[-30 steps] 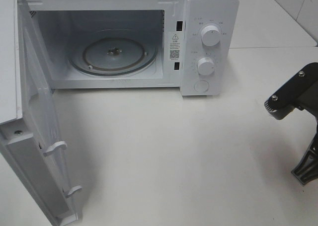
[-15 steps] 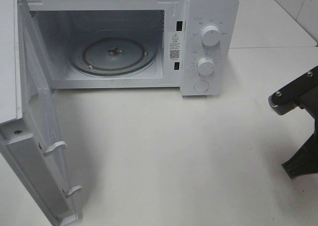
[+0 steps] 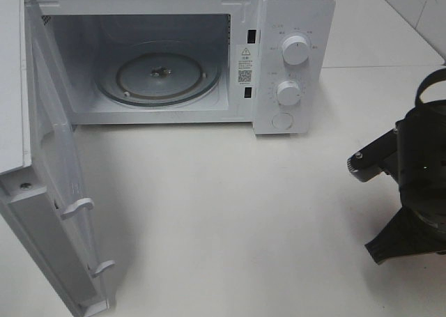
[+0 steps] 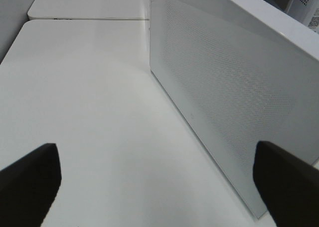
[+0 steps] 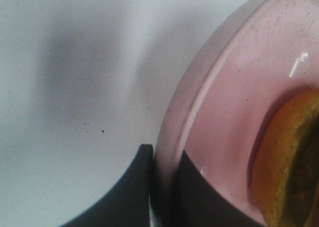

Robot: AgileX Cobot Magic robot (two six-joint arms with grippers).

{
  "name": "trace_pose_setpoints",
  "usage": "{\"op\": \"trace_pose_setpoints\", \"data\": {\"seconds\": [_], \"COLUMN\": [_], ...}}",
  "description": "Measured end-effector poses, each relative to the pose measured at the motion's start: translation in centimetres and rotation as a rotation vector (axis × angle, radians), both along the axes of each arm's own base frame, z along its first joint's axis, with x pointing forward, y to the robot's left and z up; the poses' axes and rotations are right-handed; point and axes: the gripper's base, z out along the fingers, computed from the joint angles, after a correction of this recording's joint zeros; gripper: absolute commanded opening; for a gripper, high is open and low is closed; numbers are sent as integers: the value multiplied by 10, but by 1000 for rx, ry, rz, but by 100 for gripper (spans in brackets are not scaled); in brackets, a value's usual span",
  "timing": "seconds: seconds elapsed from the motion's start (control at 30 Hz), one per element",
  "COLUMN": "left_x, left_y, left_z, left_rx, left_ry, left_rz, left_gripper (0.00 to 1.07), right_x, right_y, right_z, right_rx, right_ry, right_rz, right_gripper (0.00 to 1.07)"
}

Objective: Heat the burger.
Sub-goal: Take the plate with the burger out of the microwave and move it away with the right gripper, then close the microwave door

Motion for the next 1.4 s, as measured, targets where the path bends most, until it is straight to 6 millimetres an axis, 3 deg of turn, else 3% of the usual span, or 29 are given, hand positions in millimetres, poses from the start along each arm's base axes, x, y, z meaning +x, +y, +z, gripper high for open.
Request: {"op": "trace_pose_setpoints", "data": {"seconds": [0.13,0.8,1.07,1.1,1.17,1.2,1.27,1.4], "left_x": [0,0,0,0,0,0,0,0], "left_y": [0,0,0,0,0,0,0,0], "left_z": [0,0,0,0,0,0,0,0], "left_rx": [0,0,0,0,0,0,0,0], "left_ry": [0,0,0,0,0,0,0,0], "left_rz": [0,0,0,0,0,0,0,0], "left_gripper": [102,102,102,102,102,102,102,102], "right_x": [7,20,20,19,18,18,17,16], "right_y": [-3,-15,-17,-18,-18,-18,-18,-17], "right_z": [-17,-50,-52,-52,-52,-52,-50,-42], "right_rx": [8,4,-28,-28,-24,-23,-19,2], "right_ry": [32,108,121,125,132,136,142,129], "right_rz": [-1,-39,-44,-50,-57,-58,-60,-53], "right_gripper": [1,6,24,33,37,45,51,58]}}
